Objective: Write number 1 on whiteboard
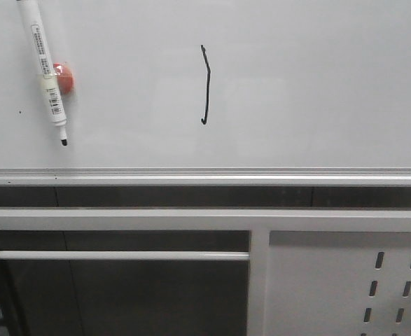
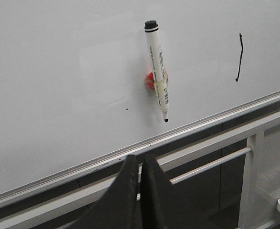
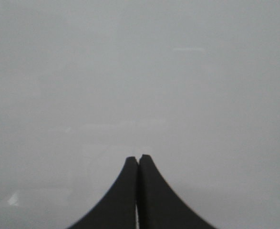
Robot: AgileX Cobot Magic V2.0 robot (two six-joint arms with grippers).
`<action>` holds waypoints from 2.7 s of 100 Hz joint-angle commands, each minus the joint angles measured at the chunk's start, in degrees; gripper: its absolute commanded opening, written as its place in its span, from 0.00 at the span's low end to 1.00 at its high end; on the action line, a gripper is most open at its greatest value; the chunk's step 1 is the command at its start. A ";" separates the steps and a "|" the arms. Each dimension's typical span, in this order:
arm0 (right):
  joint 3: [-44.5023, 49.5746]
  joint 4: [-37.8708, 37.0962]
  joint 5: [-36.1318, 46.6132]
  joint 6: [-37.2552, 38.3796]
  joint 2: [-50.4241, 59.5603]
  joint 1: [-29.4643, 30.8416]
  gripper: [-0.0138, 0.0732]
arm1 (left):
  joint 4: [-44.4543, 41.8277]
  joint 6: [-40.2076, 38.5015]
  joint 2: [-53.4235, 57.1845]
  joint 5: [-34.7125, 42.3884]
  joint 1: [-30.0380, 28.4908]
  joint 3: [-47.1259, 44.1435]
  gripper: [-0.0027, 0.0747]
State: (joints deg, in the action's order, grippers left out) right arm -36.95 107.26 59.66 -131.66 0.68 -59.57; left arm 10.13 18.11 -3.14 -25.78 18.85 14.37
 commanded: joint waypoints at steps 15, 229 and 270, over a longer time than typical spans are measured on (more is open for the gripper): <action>-1.10 -2.04 -12.42 7.72 0.86 0.21 0.07 | 0.46 -0.47 -0.68 3.78 -0.21 1.79 0.01; 39.27 -110.74 -61.75 139.14 -2.53 54.30 0.07 | 0.46 -0.47 -0.68 3.88 -1.19 1.79 0.01; 39.27 -110.28 -62.22 135.87 -1.14 70.84 0.07 | 0.46 -0.47 -0.68 3.88 -1.19 1.79 0.01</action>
State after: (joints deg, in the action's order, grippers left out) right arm 0.78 -2.71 -6.80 5.07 -0.48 9.22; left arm 10.13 18.11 -3.14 -25.85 17.79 14.37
